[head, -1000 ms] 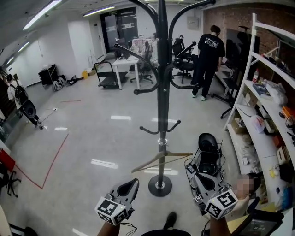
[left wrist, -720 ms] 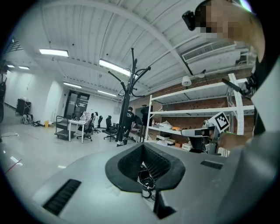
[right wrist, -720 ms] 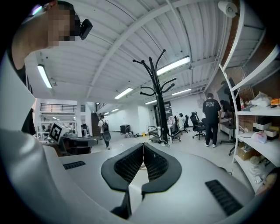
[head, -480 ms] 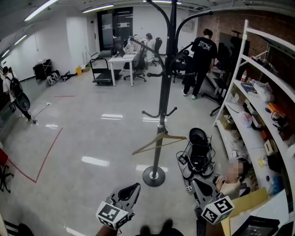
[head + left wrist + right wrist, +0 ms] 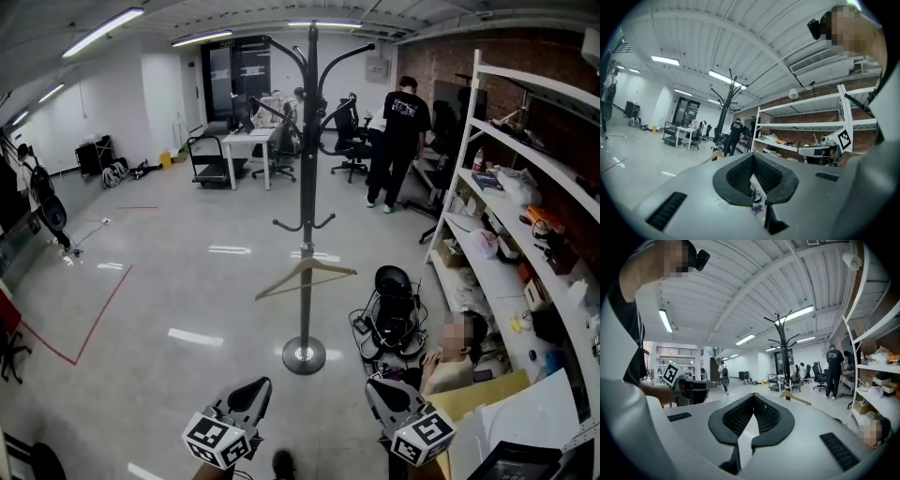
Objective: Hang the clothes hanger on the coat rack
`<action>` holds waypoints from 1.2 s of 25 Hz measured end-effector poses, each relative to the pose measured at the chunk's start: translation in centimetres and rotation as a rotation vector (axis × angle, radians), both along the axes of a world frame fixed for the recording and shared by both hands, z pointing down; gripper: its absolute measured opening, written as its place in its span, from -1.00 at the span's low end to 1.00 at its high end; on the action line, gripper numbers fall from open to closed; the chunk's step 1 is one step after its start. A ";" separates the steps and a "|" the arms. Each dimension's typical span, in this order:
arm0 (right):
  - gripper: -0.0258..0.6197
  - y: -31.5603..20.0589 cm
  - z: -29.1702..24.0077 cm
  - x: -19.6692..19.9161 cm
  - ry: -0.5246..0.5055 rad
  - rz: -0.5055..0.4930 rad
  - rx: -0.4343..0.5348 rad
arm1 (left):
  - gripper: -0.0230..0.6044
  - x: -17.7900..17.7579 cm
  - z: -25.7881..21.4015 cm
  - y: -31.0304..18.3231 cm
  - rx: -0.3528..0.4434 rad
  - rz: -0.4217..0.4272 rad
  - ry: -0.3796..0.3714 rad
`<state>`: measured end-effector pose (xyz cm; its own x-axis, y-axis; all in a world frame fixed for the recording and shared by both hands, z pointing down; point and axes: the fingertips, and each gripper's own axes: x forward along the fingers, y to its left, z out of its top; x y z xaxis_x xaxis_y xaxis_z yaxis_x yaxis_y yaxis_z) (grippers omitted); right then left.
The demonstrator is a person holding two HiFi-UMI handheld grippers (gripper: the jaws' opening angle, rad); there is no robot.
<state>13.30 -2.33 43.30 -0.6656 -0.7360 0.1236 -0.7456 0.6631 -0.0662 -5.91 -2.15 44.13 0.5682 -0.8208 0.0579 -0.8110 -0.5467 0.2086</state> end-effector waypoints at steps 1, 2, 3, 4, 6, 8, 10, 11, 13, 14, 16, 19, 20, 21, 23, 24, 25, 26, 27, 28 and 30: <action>-0.91 0.9 -0.1 0.4 -0.001 0.002 0.000 | -0.93 0.3 0.0 1.0 -0.006 -0.007 -0.001; -0.91 1.8 -0.1 1.0 -0.003 0.003 -0.004 | -0.93 0.8 0.1 2.0 -0.012 -0.012 0.002; -0.91 2.6 -0.1 1.5 -0.005 0.003 -0.009 | -0.93 1.3 0.2 3.1 -0.019 -0.014 0.004; -0.91 3.6 0.0 2.0 -0.009 0.005 -0.013 | -0.93 1.8 0.4 4.3 -0.025 -0.015 0.004; -0.91 5.3 0.0 2.7 -0.019 0.008 -0.019 | -0.93 2.4 0.7 6.4 -0.031 -0.017 -0.005; -0.91 6.8 -0.2 3.0 -0.027 0.006 -0.019 | -0.93 2.6 0.8 8.1 -0.034 -0.022 -0.015; -0.91 8.2 -0.3 2.9 -0.025 0.003 -0.019 | -0.93 2.6 0.7 9.5 -0.033 -0.019 -0.025; -0.91 9.0 -0.4 2.7 -0.024 0.004 -0.020 | -0.93 2.4 0.5 10.1 -0.030 -0.016 -0.032; -0.91 10.3 -0.7 2.2 -0.033 0.015 -0.012 | -0.93 2.0 0.4 11.4 -0.026 -0.014 -0.048; -0.91 10.9 -1.0 1.9 -0.045 0.024 0.001 | -0.93 1.7 0.6 11.9 -0.031 -0.017 -0.055; -0.91 11.8 -1.5 1.1 -0.068 0.048 0.033 | -0.93 1.0 1.2 12.8 -0.054 -0.024 -0.060; -0.91 13.3 -1.4 -0.6 -0.066 0.090 0.029 | -0.93 0.3 1.2 14.5 -0.052 0.006 -0.069; -0.91 13.9 -1.5 -1.2 -0.067 0.100 0.027 | -0.93 -0.1 1.0 15.2 -0.043 0.021 -0.078; -0.91 14.6 -1.8 -1.8 -0.065 0.109 0.028 | -0.93 -0.5 0.8 16.0 -0.034 0.034 -0.091; -0.91 16.1 -1.9 -3.2 -0.058 0.125 0.028 | -0.93 -2.0 0.9 17.7 -0.027 0.051 -0.116; -0.91 16.9 -1.8 -3.9 -0.058 0.128 0.025 | -0.93 -2.9 1.1 18.4 -0.028 0.052 -0.121; -0.91 17.7 -1.6 -4.5 -0.061 0.127 0.021 | -0.93 -3.8 1.3 19.1 -0.029 0.051 -0.120; -0.91 18.4 -1.6 -5.2 -0.062 0.121 0.018 | -0.93 -4.5 1.3 19.6 -0.029 0.050 -0.115; -0.91 19.1 -1.6 -5.7 -0.060 0.115 0.016 | -0.93 -5.0 1.1 20.2 -0.027 0.048 -0.107; -0.91 19.7 -1.6 -6.1 -0.056 0.110 0.015 | -0.93 -5.3 0.9 20.8 -0.024 0.046 -0.100; -0.91 20.8 -1.7 -6.8 -0.050 0.105 0.014 | -0.93 -6.0 0.7 21.8 -0.020 0.039 -0.093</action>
<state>6.52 18.50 41.60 -0.5899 -0.8034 0.0812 -0.8069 0.5828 -0.0963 -11.91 19.65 44.86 0.5908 -0.7965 0.1284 -0.8058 -0.5743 0.1446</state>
